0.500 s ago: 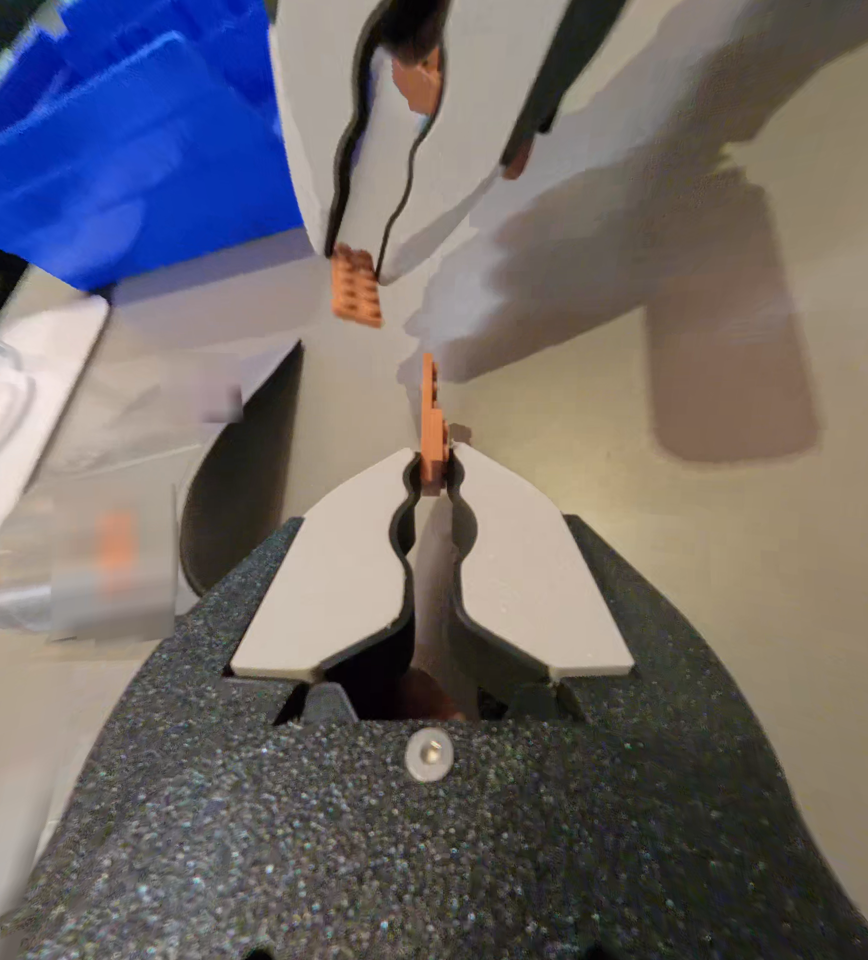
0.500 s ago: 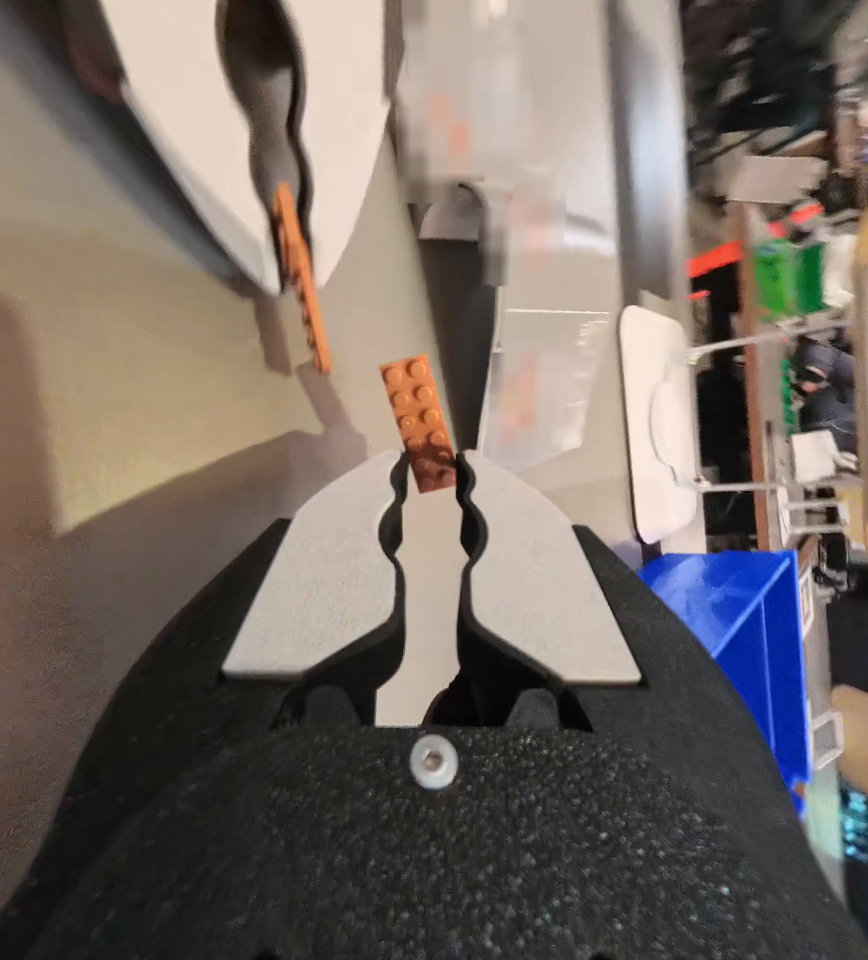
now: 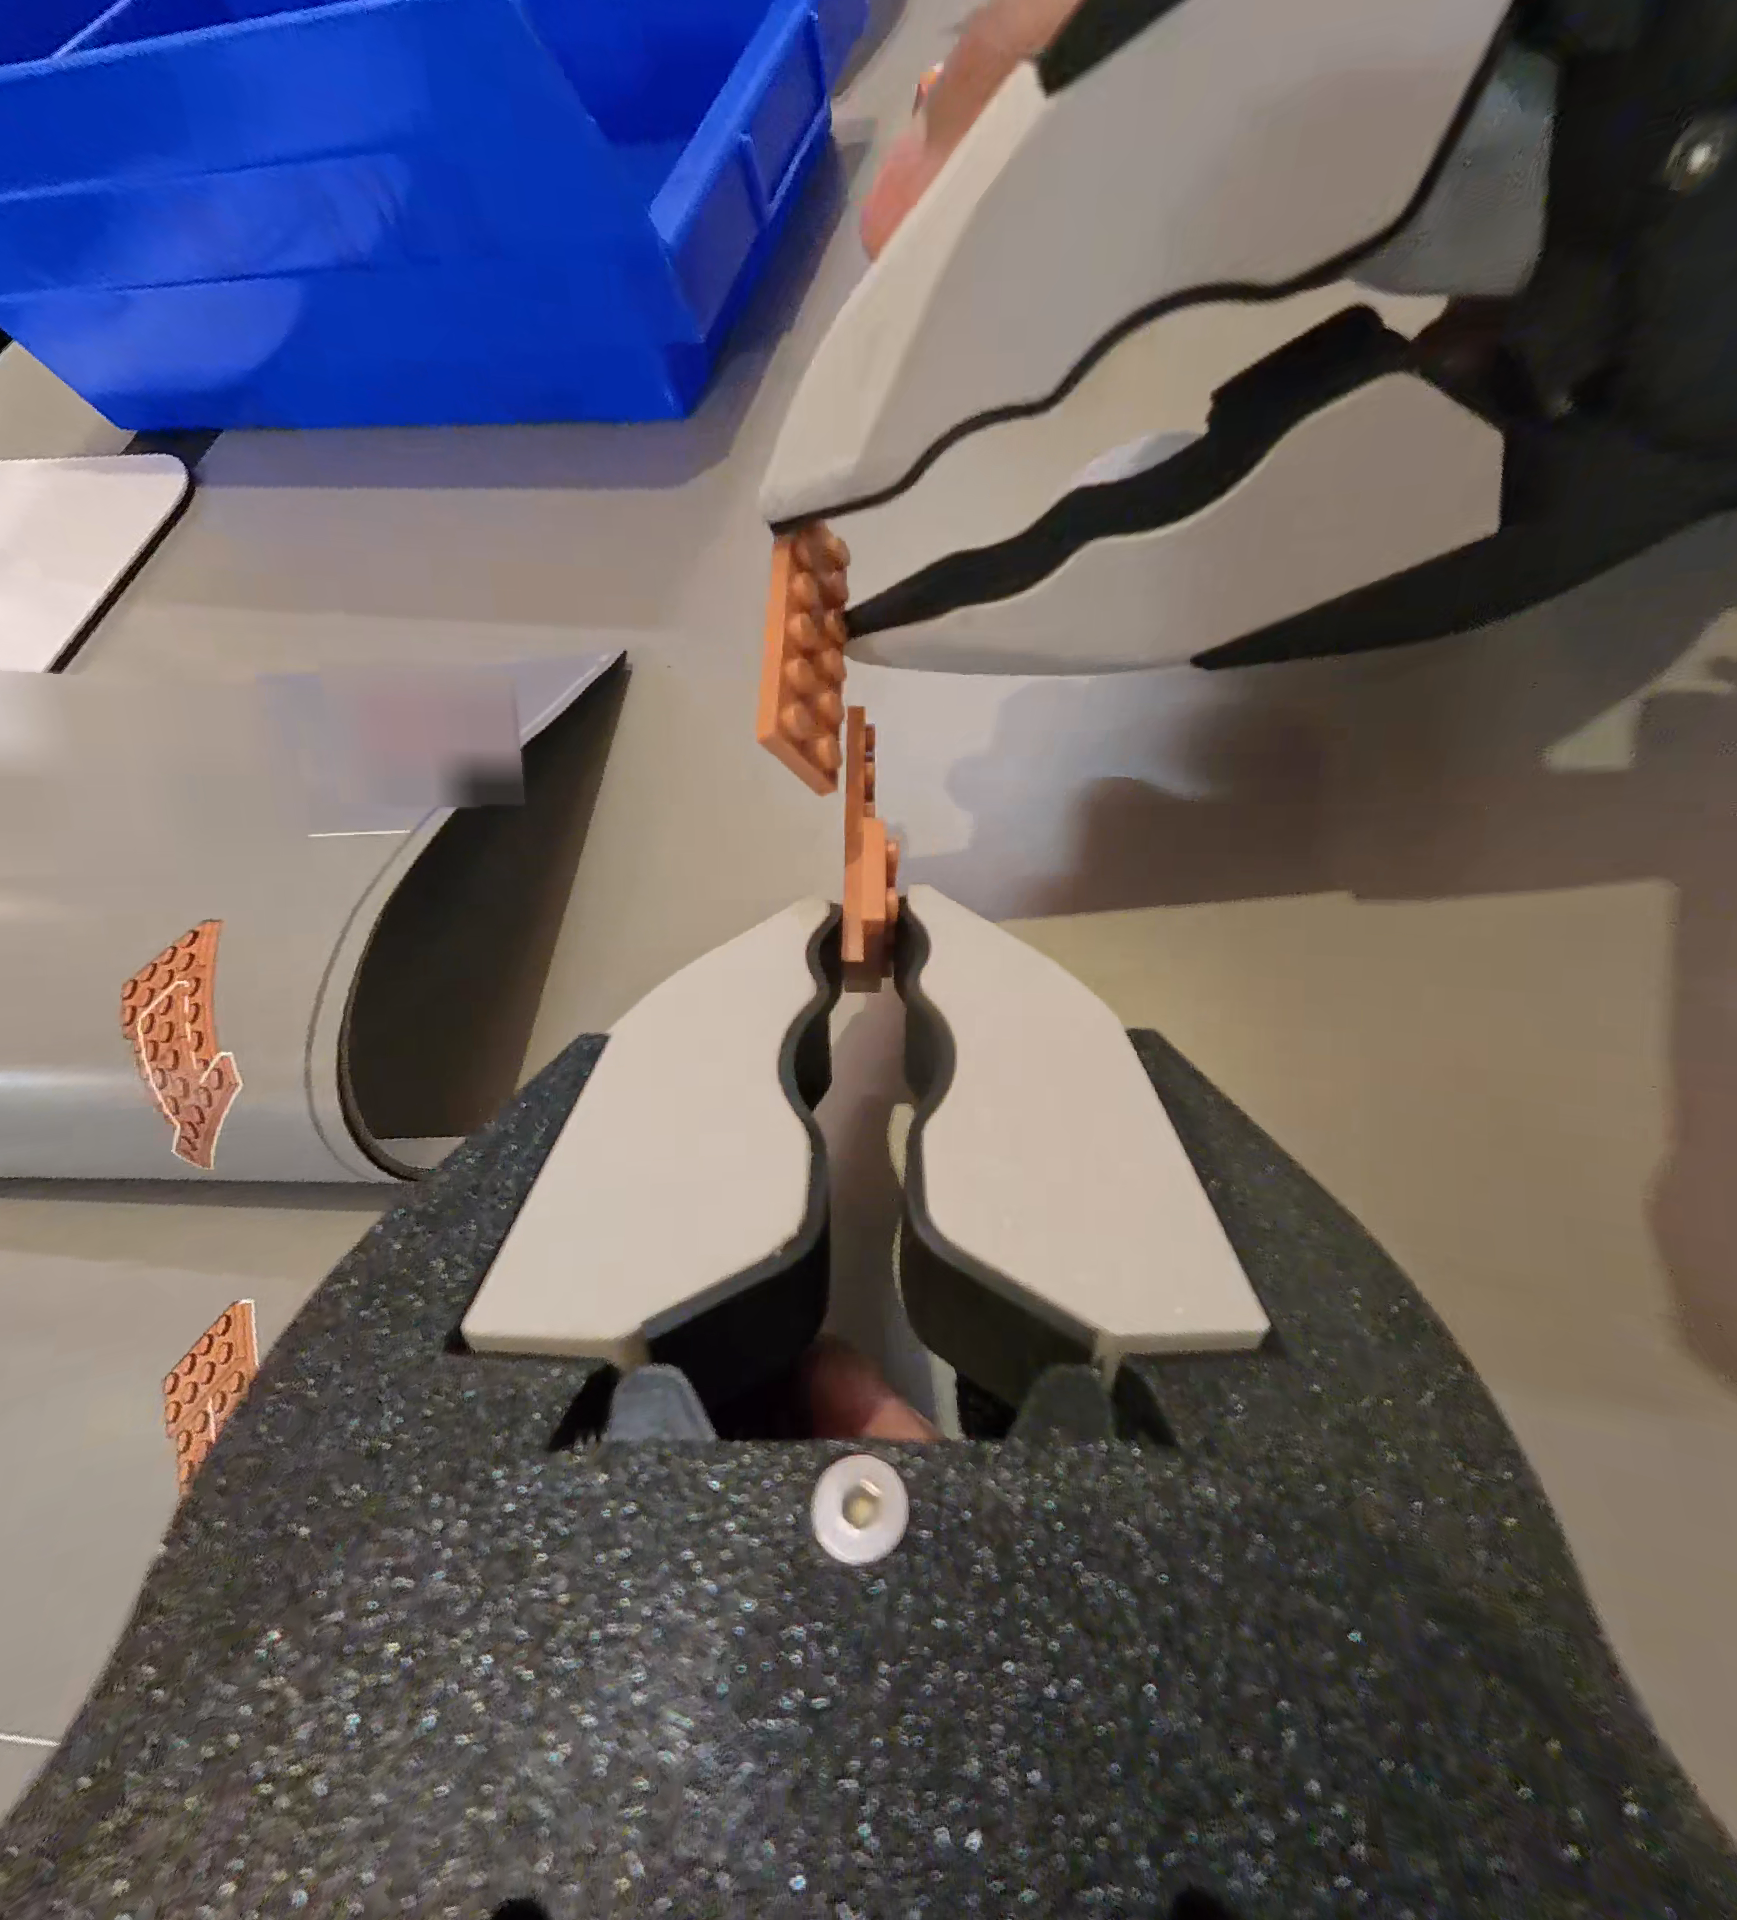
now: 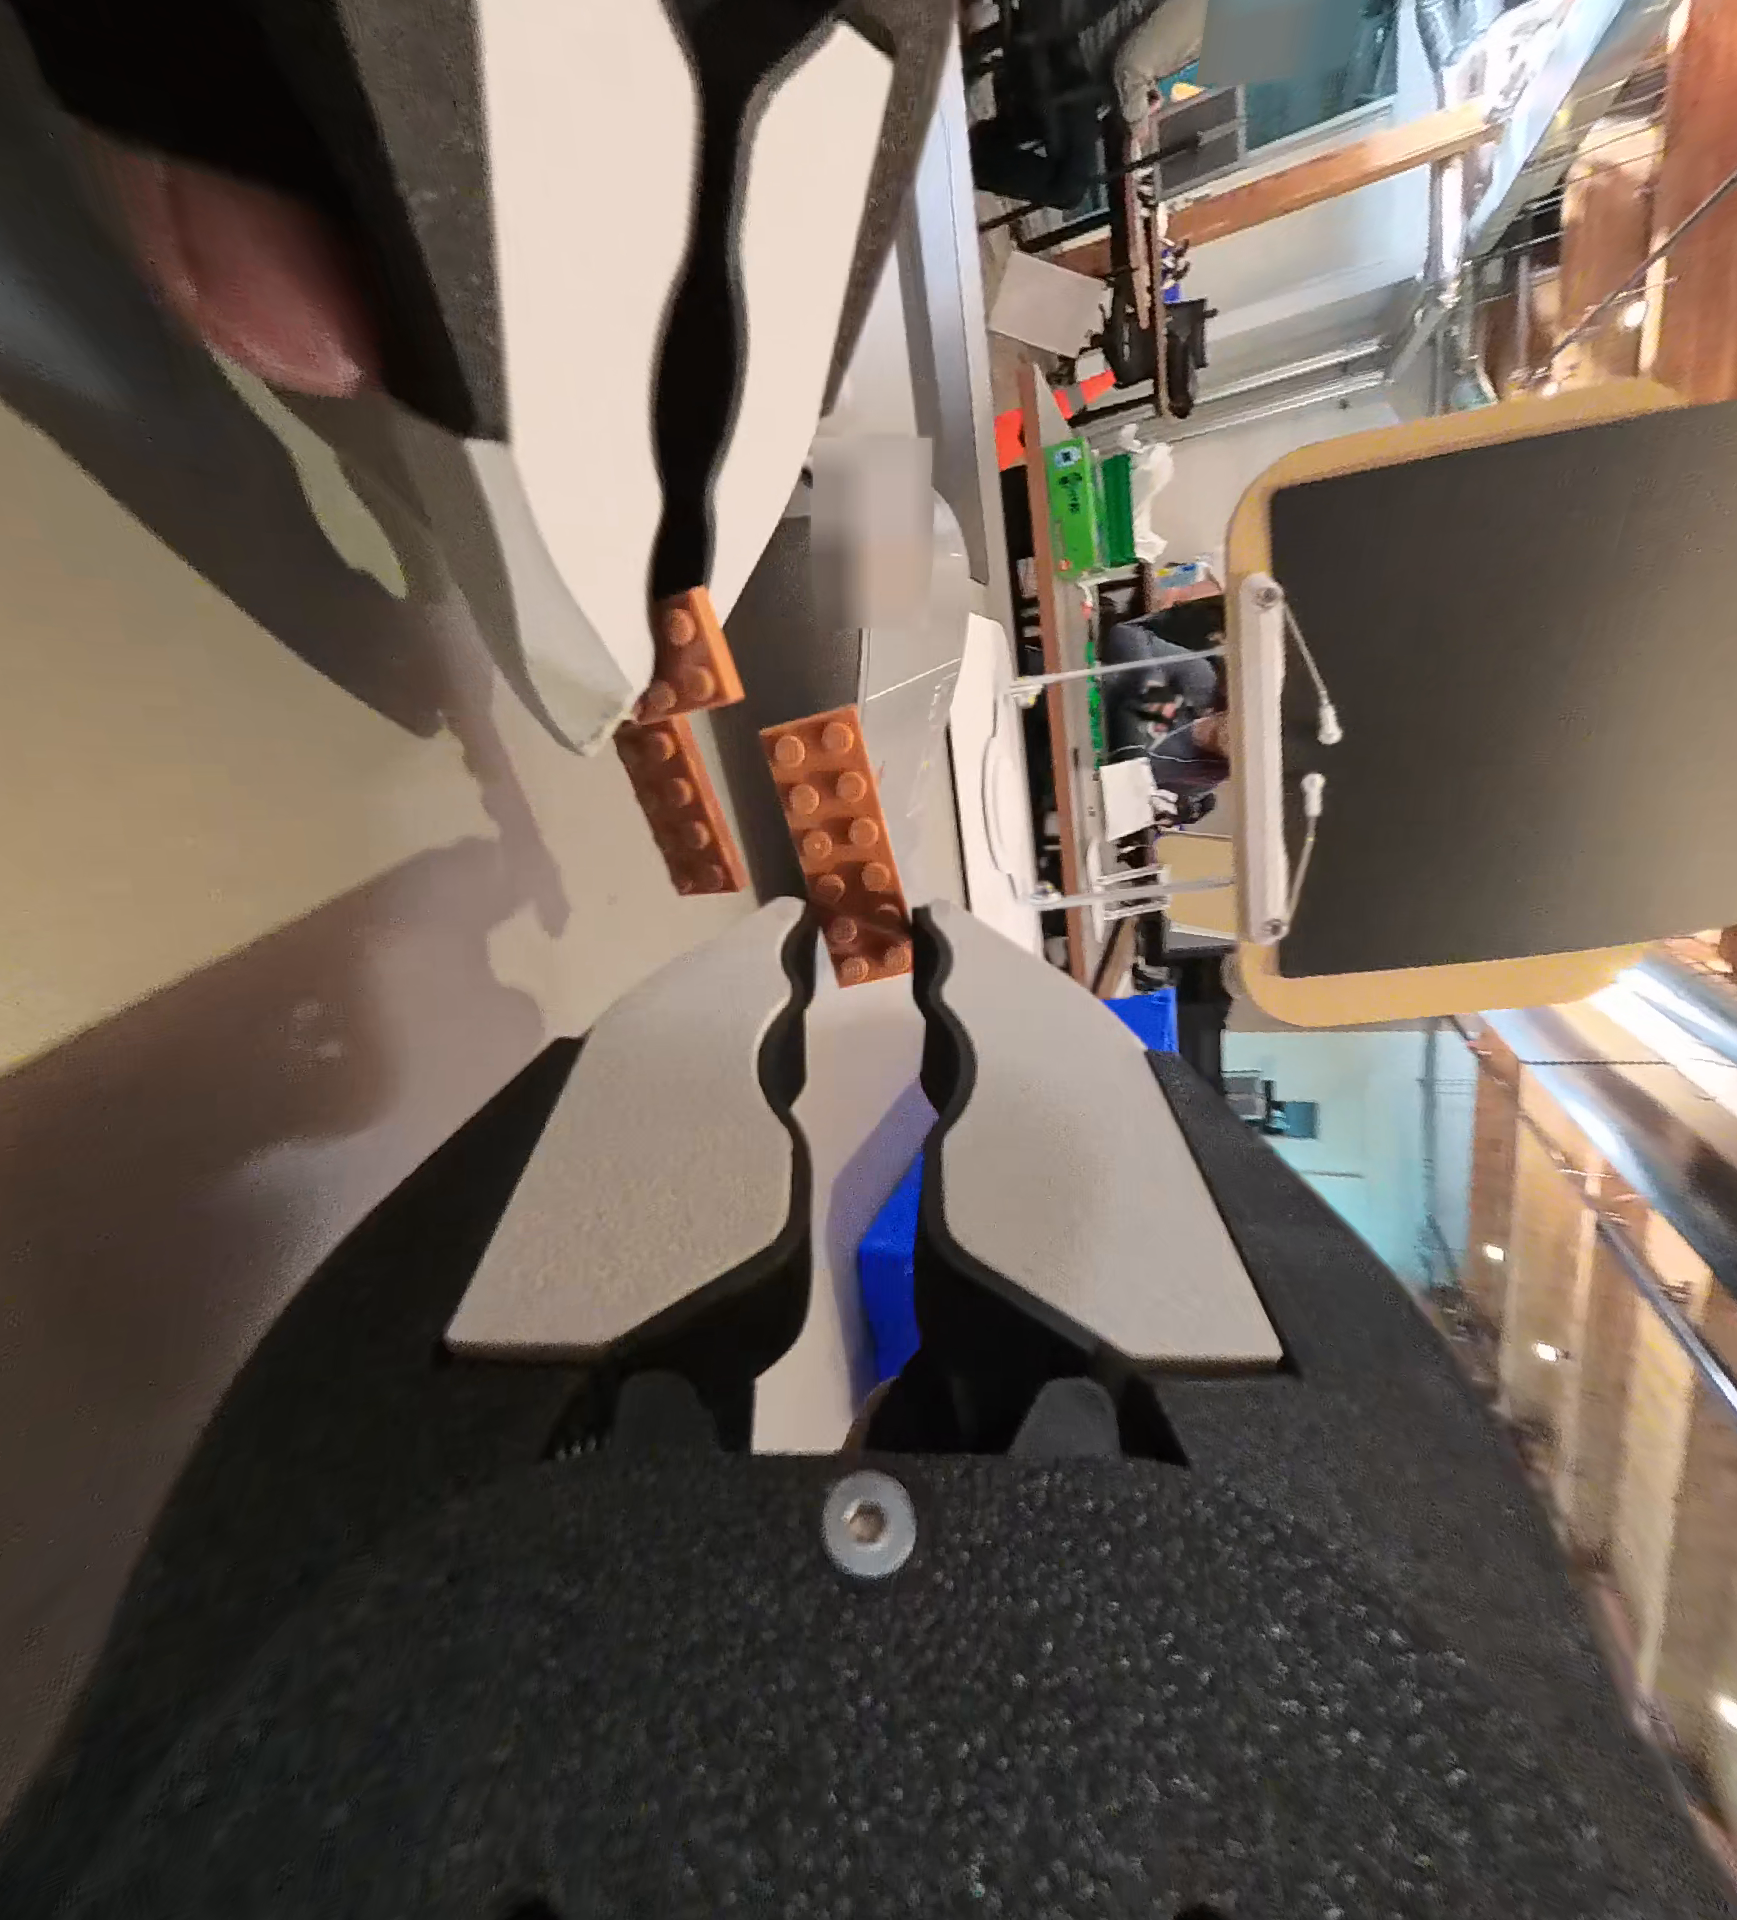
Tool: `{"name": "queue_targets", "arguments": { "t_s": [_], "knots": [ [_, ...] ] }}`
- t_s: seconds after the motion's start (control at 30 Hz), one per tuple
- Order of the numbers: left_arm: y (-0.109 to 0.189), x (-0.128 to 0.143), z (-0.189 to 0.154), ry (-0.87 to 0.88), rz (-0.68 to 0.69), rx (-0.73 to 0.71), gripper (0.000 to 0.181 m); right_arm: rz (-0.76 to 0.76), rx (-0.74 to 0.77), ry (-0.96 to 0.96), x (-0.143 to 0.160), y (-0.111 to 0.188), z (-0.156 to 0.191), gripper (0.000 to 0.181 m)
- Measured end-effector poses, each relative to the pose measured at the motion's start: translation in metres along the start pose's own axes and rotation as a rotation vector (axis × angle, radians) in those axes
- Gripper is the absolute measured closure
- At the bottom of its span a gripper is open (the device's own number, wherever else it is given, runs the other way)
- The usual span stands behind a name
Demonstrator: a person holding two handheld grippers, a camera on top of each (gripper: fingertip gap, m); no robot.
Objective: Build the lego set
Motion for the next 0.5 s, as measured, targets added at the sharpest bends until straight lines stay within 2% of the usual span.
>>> {"name": "queue_targets", "arguments": {
  "t_s": [0.2,0.5],
  "knots": [
    [-0.001,0.0,-0.002,0.013,0.013,0.011,0.173,-0.006,0.054,0.094,-0.005,-0.002,0.012,0.164],
    [0.0,0.0,0.0,0.064,0.008,0.026,0.172,-0.043,0.101,0.132,-0.009,-0.002,0.016,0.164]
  ]
}}
Point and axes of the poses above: each gripper's, where its closed fingertips meet, y back along the fingers, x out of its underside, z = x × y across the jaws, the point moved 7 cm from there along y, back along the fingers, and after that the axes turned 10 degrees about -y, right-handed, at the moved point
